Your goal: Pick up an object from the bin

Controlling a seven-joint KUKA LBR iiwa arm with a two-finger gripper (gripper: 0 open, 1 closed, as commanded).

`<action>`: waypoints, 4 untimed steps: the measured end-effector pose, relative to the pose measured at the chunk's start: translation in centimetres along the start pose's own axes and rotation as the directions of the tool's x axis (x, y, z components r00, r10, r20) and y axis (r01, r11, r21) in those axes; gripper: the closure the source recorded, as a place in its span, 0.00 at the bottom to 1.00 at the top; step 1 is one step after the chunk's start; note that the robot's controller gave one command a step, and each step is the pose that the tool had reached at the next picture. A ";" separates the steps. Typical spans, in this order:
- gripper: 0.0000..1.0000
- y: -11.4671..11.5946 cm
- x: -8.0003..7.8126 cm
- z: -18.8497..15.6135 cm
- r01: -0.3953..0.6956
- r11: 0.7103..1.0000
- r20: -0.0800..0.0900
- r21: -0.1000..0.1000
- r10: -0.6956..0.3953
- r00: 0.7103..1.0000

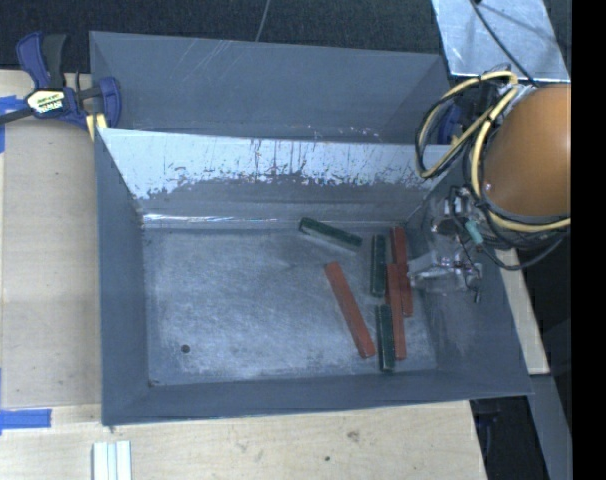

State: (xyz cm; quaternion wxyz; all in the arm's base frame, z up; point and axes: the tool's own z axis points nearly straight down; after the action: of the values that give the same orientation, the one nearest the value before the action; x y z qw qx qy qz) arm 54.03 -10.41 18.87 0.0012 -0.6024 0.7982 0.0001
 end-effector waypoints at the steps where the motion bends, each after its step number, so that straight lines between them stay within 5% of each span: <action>1: 1.00 0.0 0.0 0.0 -0.001 1.000 0.000 -0.001 0.001 1.000; 2: 0.00 4.3 -0.4 2.5 -0.140 0.990 -0.001 -0.001 0.140 0.990; 3: 0.00 4.3 -0.4 2.5 -0.141 0.990 -0.001 -0.001 0.141 0.990; 4: 0.00 3.8 -0.9 5.0 0.001 1.000 -0.002 0.009 -0.001 1.000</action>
Offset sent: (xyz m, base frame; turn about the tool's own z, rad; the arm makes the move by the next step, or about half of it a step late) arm -0.0403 0.0156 -0.0252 0.1408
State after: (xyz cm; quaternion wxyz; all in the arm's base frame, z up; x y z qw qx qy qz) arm 50.62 -8.48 13.89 0.0033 -0.6030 0.7977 -0.0041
